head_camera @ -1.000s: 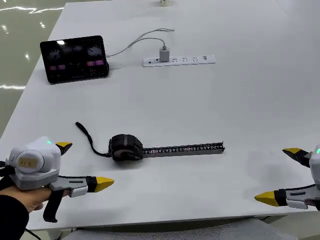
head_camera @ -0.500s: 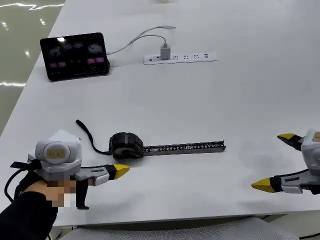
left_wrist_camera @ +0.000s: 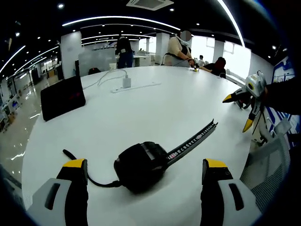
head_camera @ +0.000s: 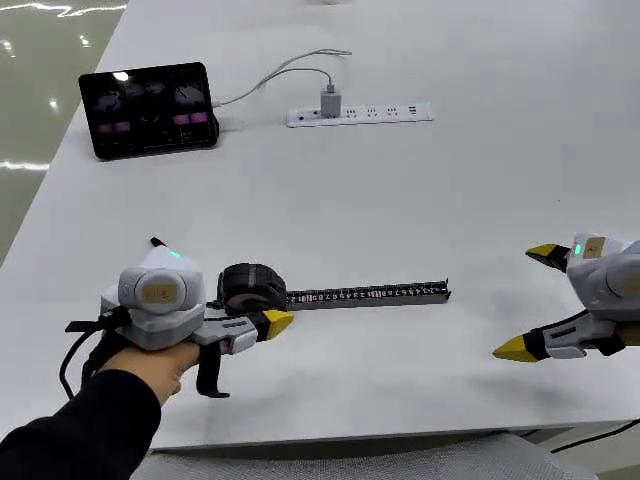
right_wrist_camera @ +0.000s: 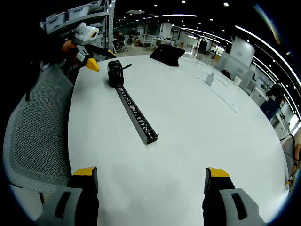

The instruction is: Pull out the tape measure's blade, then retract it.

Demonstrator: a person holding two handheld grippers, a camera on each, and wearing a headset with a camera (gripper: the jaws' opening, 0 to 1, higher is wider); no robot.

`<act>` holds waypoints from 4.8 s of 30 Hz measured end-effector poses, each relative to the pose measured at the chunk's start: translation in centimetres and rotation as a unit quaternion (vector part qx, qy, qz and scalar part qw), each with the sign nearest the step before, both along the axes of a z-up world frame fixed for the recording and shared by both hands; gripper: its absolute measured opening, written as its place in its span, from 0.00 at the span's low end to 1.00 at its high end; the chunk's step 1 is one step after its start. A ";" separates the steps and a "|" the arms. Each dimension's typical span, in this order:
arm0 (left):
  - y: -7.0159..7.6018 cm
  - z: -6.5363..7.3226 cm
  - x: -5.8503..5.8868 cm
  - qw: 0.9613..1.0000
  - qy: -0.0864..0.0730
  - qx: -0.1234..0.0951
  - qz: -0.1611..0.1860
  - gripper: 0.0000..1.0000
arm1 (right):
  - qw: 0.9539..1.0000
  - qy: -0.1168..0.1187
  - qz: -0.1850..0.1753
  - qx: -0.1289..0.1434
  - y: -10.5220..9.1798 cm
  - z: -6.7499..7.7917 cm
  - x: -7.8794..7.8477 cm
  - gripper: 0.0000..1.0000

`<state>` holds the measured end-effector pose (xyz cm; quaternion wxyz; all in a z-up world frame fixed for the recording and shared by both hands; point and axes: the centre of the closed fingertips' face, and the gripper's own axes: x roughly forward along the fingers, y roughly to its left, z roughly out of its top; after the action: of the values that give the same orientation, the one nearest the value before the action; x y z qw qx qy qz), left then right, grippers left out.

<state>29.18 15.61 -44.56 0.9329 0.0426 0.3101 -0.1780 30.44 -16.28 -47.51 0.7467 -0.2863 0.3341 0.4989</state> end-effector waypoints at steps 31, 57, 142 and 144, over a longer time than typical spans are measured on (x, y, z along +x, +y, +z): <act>-1.6 -2.6 2.6 0.995 -0.017 -0.025 0.099 0.99 | 0.983 0.042 0.160 -0.077 5.0 -2.4 3.1 0.69; -1.5 -1.7 3.4 0.989 -0.062 -0.040 0.124 0.99 | 0.972 0.083 0.195 -0.099 5.9 -4.4 2.6 0.20; 0.4 -4.6 3.3 0.990 0.006 0.010 0.142 0.62 | 0.972 0.085 0.173 -0.134 7.3 -4.7 2.7 0.11; 0.4 -4.6 3.3 0.990 0.007 0.011 0.142 0.62 | 0.975 0.086 0.165 -0.122 7.4 -4.8 2.9 0.11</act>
<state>32.43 16.04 -49.17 0.9461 0.0068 0.3212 -0.0406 33.34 -8.89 -52.30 0.5823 -0.3822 0.4033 0.5934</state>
